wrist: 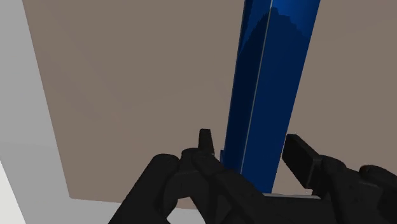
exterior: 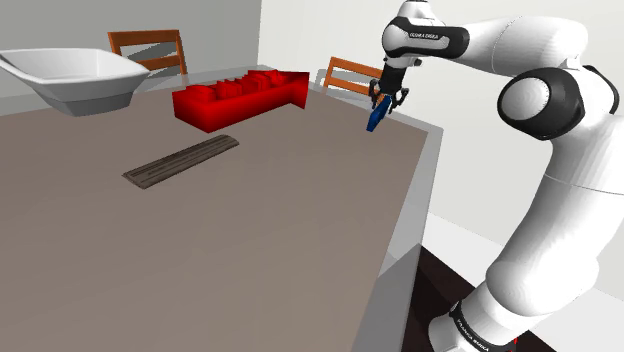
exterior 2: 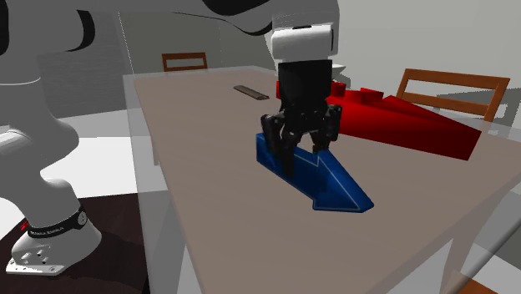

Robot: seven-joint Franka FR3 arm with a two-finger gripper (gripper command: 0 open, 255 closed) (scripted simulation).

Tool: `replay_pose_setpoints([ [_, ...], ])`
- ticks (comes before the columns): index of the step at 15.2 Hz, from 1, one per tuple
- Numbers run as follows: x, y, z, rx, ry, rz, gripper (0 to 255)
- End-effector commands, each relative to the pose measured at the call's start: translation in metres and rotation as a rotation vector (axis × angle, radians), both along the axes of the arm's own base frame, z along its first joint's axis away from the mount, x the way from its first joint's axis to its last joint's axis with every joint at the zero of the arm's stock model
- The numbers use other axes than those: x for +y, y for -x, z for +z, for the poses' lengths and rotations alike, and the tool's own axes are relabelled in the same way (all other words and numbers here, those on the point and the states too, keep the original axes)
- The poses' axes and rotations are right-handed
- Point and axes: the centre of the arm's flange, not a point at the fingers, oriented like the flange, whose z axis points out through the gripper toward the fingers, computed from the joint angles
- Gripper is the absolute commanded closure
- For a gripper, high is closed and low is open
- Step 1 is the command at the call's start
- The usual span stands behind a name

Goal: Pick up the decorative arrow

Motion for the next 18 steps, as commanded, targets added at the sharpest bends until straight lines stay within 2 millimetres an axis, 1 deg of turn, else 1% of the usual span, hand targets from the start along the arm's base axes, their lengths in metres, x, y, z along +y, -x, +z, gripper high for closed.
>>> replay_pose_setpoints([
  [1, 0.0, 0.0, -0.001, 0.0, 0.0, 0.0, 255],
  [9, 0.0, -0.001, -0.001, 0.0, 0.0, 0.0, 255],
  [18, 0.0, -0.001, 0.047, 0.0, 0.0, 0.0, 255],
])
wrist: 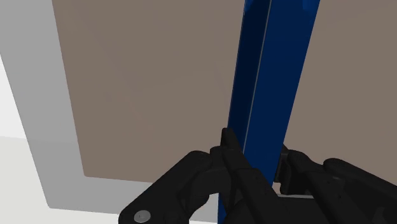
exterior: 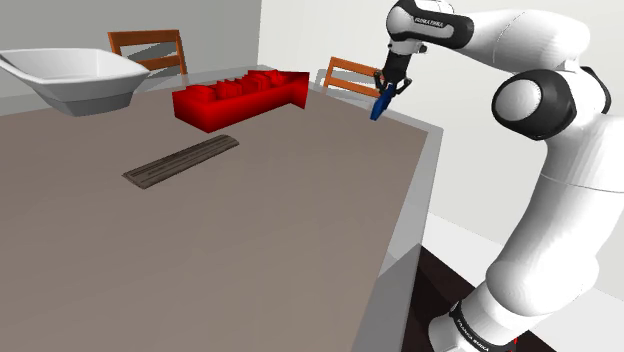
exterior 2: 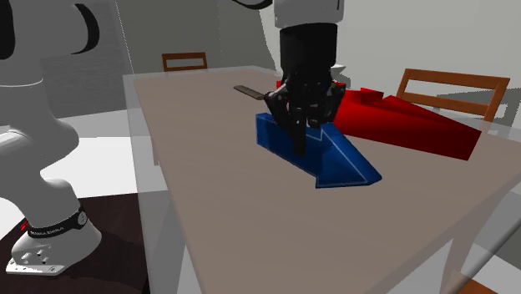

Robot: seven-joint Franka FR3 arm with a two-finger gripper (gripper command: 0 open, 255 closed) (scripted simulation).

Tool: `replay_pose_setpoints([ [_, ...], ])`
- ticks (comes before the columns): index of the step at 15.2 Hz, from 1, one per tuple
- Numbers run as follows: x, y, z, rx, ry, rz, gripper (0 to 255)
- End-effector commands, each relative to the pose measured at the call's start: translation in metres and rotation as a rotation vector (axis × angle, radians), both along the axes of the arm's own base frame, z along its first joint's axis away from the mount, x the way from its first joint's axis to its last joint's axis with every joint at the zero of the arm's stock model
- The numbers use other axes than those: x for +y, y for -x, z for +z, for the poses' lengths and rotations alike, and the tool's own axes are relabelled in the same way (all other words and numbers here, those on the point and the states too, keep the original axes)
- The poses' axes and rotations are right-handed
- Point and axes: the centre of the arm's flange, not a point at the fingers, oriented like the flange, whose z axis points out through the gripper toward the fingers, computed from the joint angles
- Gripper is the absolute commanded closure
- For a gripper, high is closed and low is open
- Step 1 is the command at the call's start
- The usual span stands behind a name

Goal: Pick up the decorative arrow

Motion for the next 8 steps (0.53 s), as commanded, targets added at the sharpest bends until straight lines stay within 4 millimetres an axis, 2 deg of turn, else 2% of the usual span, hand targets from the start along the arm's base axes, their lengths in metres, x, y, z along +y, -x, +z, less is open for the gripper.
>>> replay_pose_setpoints([
  [1, 0.0, 0.0, 0.011, 0.0, 0.0, 0.0, 255],
  [6, 0.0, 0.0, 0.037, 0.0, 0.0, 0.0, 255],
  [8, 0.0, 0.0, 0.038, 0.0, 0.0, 0.0, 255],
])
